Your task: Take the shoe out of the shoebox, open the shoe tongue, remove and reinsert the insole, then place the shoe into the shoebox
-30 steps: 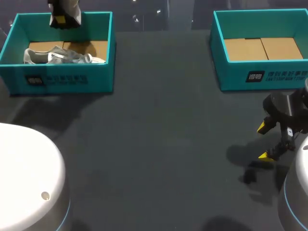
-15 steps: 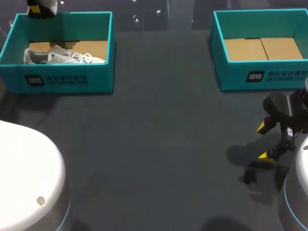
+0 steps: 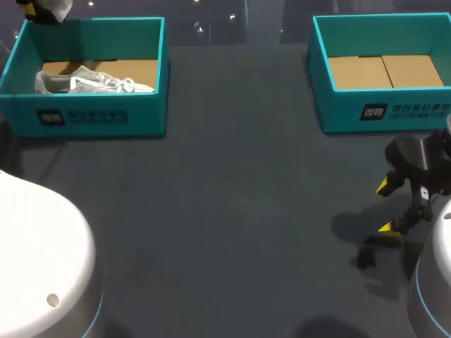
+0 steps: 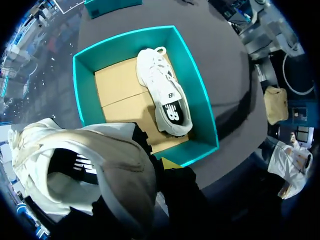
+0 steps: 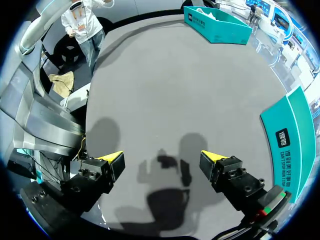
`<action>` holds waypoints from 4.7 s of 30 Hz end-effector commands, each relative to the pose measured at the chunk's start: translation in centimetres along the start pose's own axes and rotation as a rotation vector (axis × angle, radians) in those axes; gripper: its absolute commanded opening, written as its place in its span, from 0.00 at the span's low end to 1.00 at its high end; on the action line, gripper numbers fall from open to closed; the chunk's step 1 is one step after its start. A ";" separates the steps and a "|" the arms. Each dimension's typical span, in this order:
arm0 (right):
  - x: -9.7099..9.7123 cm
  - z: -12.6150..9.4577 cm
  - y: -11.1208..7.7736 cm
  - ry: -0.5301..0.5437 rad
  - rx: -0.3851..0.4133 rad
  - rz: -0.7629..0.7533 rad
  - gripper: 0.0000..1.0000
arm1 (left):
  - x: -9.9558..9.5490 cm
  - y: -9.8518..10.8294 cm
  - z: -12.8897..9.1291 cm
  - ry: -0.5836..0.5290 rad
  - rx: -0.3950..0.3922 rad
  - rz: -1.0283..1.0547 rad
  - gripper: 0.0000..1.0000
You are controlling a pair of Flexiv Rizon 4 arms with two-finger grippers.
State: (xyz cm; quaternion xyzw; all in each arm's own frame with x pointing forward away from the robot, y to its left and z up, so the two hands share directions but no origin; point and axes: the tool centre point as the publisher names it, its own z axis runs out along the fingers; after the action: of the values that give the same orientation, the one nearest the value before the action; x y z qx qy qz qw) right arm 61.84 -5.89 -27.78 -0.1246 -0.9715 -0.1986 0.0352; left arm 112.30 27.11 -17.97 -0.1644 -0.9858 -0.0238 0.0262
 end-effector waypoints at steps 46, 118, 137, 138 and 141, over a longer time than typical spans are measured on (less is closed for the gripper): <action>0.1 0.0 0.0 -0.002 0.001 0.000 1.00 | -1.5 4.2 2.0 -0.088 -0.254 1.107 0.00; 0.1 0.0 0.0 -0.002 0.001 0.000 1.00 | -7.7 3.0 15.7 0.178 -0.237 1.119 0.00; 0.1 0.0 0.0 -0.002 0.001 0.000 1.00 | -8.4 3.6 18.4 0.192 -0.226 1.103 0.07; 0.1 0.0 0.0 -0.002 0.001 0.000 1.00 | -8.4 3.6 18.5 0.192 -0.226 1.102 0.10; 0.1 0.0 0.0 -0.002 0.001 0.000 1.00 | -8.5 3.7 18.9 0.193 -0.234 1.098 0.18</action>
State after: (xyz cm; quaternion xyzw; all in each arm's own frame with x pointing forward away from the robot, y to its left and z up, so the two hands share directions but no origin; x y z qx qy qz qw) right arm 61.84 -5.89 -27.77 -0.1246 -0.9715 -0.1986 0.0352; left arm 119.83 29.03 -36.33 -0.6536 -0.7385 -0.1302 0.1018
